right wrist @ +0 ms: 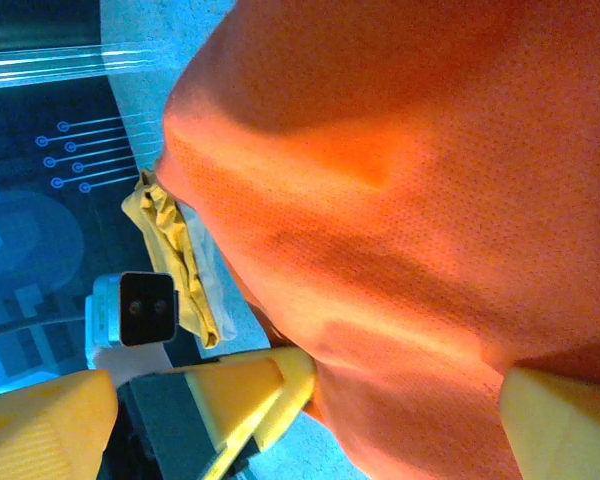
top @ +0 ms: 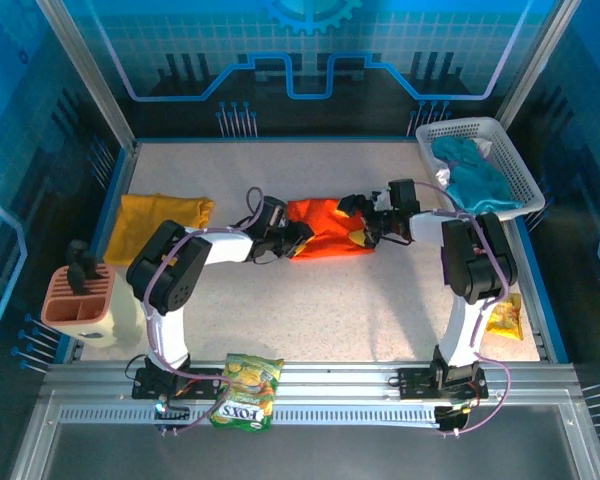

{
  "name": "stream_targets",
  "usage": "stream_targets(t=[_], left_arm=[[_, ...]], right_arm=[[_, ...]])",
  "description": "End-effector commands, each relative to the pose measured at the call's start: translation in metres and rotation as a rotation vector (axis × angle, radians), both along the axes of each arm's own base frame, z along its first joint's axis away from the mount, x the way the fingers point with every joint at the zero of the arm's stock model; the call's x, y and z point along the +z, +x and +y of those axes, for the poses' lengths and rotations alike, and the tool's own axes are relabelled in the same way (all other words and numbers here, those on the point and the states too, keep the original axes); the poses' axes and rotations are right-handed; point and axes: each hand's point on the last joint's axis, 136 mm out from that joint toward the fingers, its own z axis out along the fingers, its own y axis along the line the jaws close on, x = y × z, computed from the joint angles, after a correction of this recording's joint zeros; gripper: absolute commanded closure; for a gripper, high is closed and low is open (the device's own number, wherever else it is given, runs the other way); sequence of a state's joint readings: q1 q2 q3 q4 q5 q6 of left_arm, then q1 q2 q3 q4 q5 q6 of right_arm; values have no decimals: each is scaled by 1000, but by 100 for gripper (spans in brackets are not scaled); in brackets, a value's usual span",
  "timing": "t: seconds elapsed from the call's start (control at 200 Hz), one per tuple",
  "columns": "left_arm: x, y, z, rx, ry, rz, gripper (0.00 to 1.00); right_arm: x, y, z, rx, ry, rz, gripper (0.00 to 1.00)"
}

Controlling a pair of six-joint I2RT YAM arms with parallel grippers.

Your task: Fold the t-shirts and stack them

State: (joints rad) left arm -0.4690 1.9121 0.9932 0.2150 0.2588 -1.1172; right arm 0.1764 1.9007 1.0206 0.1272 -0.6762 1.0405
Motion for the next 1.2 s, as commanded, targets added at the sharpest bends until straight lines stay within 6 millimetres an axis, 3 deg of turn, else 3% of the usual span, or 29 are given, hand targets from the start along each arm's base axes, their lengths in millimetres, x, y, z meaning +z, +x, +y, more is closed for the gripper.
stream_targets(t=[0.0,0.205,0.275,0.49,0.64,0.791,0.961,1.061,1.196], left_arm=[[-43,-25,49,63,191,116,59],[-36,-32,54,58,186,125,59],[-18,-28,49,47,158,101,59],[66,4,16,-63,63,-28,57],[91,29,2,-86,44,-88,56],[92,58,-15,-91,25,-140,56],[65,84,-32,-102,7,-116,57],[53,94,-34,-96,14,-120,57],[39,105,-22,-68,61,-130,57]], right_arm=[[-20,-16,-24,-72,-119,65,1],[-13,-18,-31,-131,-126,50,1],[1,-14,-28,-119,-107,15,1],[52,4,-13,-44,-56,-81,1],[72,19,-5,-34,-32,-114,1],[68,40,5,-13,-19,-106,1],[59,69,11,9,-24,-124,1],[53,85,9,21,-28,-134,1],[40,106,1,17,-38,-152,2]])
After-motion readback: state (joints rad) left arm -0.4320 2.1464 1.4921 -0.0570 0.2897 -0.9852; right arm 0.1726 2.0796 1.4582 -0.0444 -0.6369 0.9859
